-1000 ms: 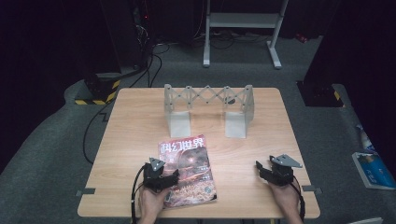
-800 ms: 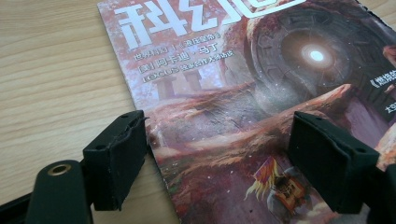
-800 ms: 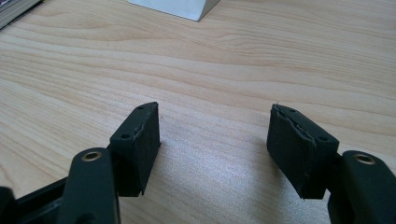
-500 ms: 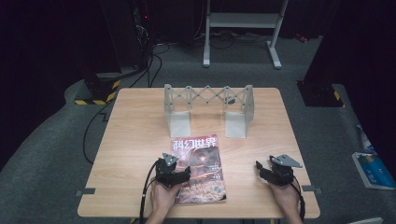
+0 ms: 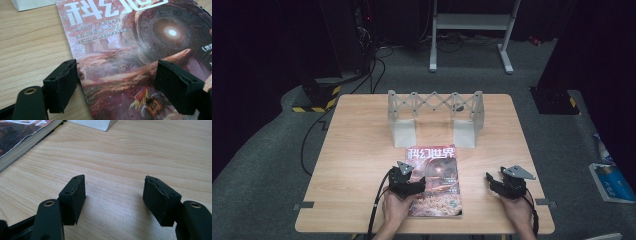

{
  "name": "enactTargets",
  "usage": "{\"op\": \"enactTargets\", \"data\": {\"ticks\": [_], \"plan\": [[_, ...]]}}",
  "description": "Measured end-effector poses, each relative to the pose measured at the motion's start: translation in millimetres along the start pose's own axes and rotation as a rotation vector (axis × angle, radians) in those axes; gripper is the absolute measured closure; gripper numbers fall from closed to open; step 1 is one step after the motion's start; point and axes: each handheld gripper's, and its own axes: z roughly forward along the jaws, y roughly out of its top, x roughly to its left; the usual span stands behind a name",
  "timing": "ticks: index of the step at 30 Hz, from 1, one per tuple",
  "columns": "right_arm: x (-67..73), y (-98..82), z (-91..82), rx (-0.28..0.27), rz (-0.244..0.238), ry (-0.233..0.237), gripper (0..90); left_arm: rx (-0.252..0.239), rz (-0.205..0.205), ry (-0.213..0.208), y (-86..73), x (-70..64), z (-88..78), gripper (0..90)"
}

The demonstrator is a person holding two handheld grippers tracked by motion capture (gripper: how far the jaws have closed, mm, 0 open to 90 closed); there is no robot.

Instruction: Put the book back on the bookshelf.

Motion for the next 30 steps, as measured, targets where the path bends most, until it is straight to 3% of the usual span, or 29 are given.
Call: {"op": "enactTargets", "data": {"ticks": [7, 16, 22, 26, 30], "plan": [[0.2, 0.1, 0.1, 0.001, 0.004, 0.0, 34.8, -0.014, 0.017, -0.016, 2.7, -7.7, 5.4, 18.5], [-0.6, 2.2, -0.1, 0.016, 0.001, 0.007, 36.1, 0.004, 0.046, -0.052, 9.0, -14.0, 10.5, 18.4], [1.6, 10.7, -2.1, 0.086, 0.007, 0.004, 42.2, 0.023, 0.089, -0.102, 11.7, -1.6, 8.6, 22.8], [8.6, 19.9, -1.5, 0.155, 0.01, 0.014, 42.2, 0.008, 0.075, -0.114, 12.9, 8.0, 9.6, 24.7], [16.4, 26.1, 0.6, 0.183, 0.015, 0.058, 42.1, -0.016, 0.049, -0.138, 13.9, 16.9, 12.3, 26.4]]}}
